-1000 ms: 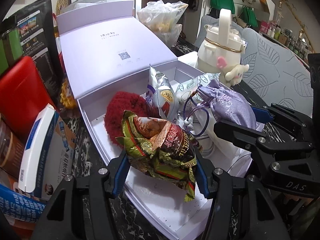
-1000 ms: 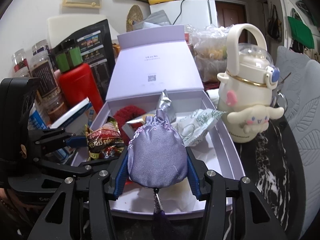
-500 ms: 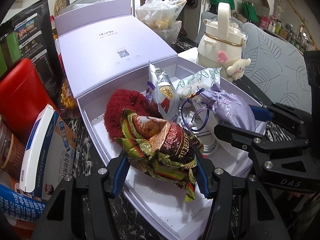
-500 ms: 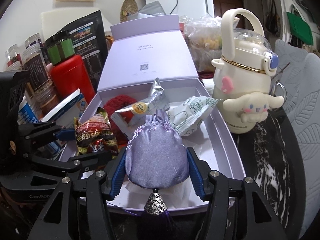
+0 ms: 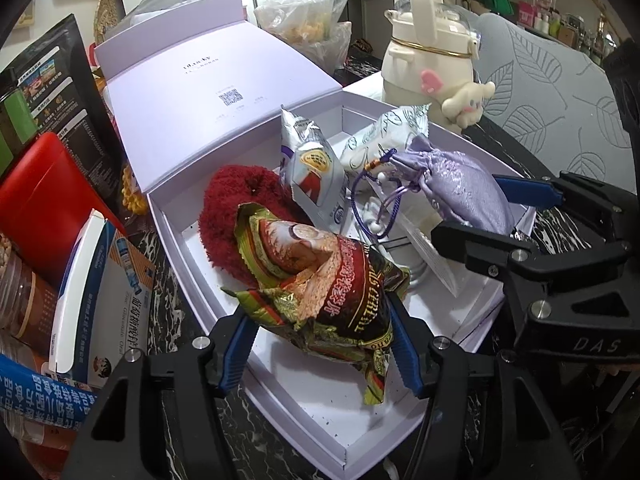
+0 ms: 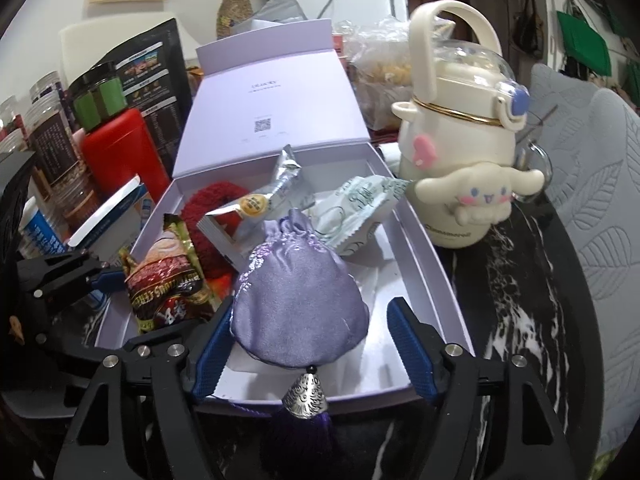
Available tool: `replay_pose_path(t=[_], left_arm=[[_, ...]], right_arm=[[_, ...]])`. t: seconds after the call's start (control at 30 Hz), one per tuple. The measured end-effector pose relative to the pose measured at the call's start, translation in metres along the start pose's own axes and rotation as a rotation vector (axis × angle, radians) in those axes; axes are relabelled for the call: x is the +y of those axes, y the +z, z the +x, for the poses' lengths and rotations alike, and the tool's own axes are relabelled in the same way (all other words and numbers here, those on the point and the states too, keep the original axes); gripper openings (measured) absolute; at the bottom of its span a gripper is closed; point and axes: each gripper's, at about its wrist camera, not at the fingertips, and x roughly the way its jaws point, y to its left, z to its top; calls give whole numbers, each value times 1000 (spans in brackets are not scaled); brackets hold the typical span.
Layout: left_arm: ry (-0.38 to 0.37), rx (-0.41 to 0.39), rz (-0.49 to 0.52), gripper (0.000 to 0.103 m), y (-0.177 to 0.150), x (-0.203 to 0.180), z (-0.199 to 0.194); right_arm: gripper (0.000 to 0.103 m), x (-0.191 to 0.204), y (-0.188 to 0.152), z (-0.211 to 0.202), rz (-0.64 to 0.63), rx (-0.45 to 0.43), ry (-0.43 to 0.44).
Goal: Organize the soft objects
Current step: 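Lower and release the chip bag with the left gripper while the right gripper releases the pouch in the box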
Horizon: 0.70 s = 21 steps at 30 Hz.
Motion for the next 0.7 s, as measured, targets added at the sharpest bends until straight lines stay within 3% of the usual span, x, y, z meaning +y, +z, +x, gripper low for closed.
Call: replay_pose_path(t=[0.27,0.37,0.4,0.47,0.7], left_arm=[[-43,28,-51,62,0,2,-4],[-38,26,-56,67,0,1,-7],[-34,23,-58,75,0,1,-8],[-24,13,-62,80,-1,1,-12],[6,-51,-80,81,2,8,-39]], right_arm=[[77,-9,-2,-21,54,-24,3],[77,-8,-2,-27,48,-30,-9],[77,-8,-2,-30,46,-33,-14],[77,-8,-2,-37,48,-40,-18],[77,-1,3,-61,32,-73,-38]])
